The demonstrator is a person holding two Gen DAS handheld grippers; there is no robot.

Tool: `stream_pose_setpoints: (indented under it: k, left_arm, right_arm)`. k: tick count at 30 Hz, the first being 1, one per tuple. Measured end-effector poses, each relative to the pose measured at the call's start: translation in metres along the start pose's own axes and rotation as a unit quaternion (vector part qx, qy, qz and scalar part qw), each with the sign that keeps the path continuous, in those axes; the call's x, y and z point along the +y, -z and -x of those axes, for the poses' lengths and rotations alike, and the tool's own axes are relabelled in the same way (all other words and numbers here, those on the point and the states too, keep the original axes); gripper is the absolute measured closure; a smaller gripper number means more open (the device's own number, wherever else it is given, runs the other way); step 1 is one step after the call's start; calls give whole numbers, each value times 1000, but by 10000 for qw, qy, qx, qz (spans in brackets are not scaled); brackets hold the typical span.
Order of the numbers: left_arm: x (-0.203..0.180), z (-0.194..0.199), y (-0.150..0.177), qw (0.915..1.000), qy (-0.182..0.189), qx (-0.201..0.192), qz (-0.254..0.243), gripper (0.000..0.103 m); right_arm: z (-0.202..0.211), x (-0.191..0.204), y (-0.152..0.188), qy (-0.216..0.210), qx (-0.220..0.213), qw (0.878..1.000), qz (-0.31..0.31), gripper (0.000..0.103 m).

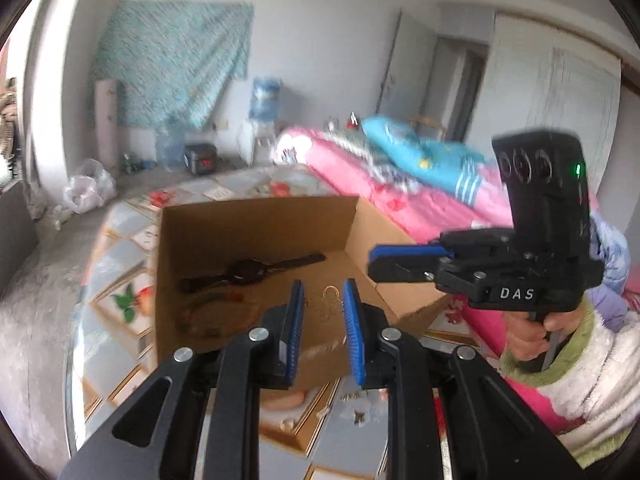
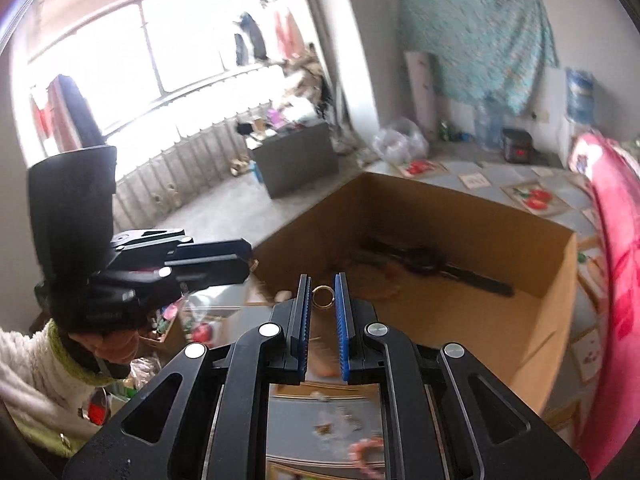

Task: Organize jewelry
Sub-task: 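Carry the gold ring over the box and open the right tool, then withdraw the right tool from the box toward the gold butterfly charm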

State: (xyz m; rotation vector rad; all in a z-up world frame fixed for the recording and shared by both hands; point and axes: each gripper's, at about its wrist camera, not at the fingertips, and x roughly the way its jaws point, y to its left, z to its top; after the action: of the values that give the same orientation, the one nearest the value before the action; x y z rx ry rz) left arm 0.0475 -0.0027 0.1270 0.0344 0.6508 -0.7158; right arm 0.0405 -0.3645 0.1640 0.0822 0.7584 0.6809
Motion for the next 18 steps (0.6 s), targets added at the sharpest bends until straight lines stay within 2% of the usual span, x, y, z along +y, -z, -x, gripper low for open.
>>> stream_pose_setpoints:
  k: [4, 9, 11, 12, 14, 18]
  left_arm:
    - [8, -69, -23, 9952, 196, 883, 376, 84]
    - [22, -126, -40, 9870, 118, 1471, 640, 84]
    - [24, -143, -42, 9842, -12, 1628, 698, 84]
    - [26, -149, -43, 9832, -52, 1671, 735, 84]
    - [28, -158, -45, 9819, -55, 1712, 814, 83]
    - [31, -162, -46, 9820, -86, 1655, 908, 79]
  right_arm:
    - [-29, -35, -12, 379, 617, 9968, -346, 93]
    - [-58, -67, -21, 681, 1150, 9895, -552, 91]
    - [-62, -69, -24, 821, 1151, 9886, -525, 90]
    - [-62, -73, -25, 871, 1117, 9885, -525, 85]
    - [-54, -78, -23, 885, 1000, 9895, -555, 81]
    - [-41, -85, -26, 895, 773, 9914, -565, 81]
